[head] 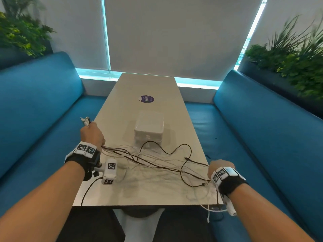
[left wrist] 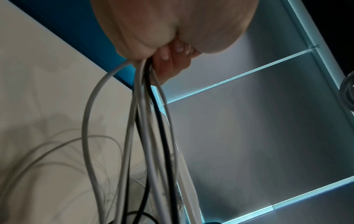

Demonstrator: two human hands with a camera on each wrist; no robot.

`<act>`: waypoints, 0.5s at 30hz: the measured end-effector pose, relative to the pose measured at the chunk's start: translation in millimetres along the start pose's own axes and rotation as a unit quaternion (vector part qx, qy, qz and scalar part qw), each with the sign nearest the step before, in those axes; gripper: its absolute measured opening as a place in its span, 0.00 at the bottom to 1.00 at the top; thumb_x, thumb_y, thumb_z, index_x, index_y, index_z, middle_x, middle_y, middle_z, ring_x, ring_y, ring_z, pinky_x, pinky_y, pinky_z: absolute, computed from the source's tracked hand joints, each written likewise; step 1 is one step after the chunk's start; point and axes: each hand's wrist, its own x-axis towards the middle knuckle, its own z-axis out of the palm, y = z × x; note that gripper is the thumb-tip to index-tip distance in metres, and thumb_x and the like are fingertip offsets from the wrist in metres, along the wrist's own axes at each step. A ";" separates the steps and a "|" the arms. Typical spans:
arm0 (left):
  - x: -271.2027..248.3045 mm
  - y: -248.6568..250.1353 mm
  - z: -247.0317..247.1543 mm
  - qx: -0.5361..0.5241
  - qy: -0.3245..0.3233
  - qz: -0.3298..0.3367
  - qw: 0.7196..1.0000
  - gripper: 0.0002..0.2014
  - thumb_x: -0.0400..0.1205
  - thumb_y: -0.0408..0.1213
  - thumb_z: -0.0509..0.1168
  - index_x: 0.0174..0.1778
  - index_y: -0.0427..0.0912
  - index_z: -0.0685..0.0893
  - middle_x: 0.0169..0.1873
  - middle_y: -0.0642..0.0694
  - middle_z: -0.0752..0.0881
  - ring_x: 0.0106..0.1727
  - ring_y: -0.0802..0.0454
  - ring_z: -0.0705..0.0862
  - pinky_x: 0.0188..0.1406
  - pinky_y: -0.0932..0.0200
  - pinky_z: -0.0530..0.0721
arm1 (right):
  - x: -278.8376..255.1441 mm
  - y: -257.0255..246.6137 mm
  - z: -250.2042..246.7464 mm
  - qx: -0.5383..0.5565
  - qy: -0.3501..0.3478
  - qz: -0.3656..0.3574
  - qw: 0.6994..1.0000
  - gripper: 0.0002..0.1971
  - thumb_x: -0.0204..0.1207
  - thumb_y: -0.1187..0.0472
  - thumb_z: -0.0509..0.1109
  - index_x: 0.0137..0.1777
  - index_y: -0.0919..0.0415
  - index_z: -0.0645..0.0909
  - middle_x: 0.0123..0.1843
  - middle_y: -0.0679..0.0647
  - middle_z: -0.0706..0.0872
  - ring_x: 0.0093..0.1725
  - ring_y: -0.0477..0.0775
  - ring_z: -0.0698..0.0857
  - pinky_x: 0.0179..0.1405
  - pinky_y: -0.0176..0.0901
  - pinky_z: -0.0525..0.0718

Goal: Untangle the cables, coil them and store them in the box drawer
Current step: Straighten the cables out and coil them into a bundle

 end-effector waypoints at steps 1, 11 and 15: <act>3.2 0.4 -2.1 -0.008 0.006 0.001 1.000 0.30 0.80 0.50 0.53 0.68 0.29 0.76 0.44 0.38 0.78 0.42 0.40 0.78 0.44 0.44 0.79 | -1.2 1.1 -2.2 0.006 0.008 -0.006 1.000 0.15 0.79 0.58 0.62 0.60 0.53 0.85 0.57 0.50 0.87 0.56 0.55 0.87 0.58 0.50 0.83; 1.4 -1.7 -1.1 -0.091 0.035 -0.041 0.994 0.23 0.83 0.45 0.58 0.64 0.29 0.79 0.31 0.43 0.74 0.34 0.44 0.75 0.28 0.56 0.73 | 6.3 -33.5 0.6 0.344 0.128 -0.255 0.895 0.17 0.79 0.58 0.63 0.66 0.45 0.78 0.64 0.46 0.73 0.58 0.51 0.82 0.63 0.45 0.79; -2.2 -2.8 2.4 -0.101 0.037 -0.032 0.994 0.08 0.83 0.44 0.58 0.49 0.43 0.76 0.29 0.46 0.72 0.26 0.48 0.70 0.22 0.59 0.68 | -5.1 -48.5 -7.8 0.256 0.038 -0.320 0.912 0.23 0.85 0.52 0.55 0.80 0.42 0.69 0.82 0.46 0.69 0.76 0.53 0.74 0.76 0.47 0.69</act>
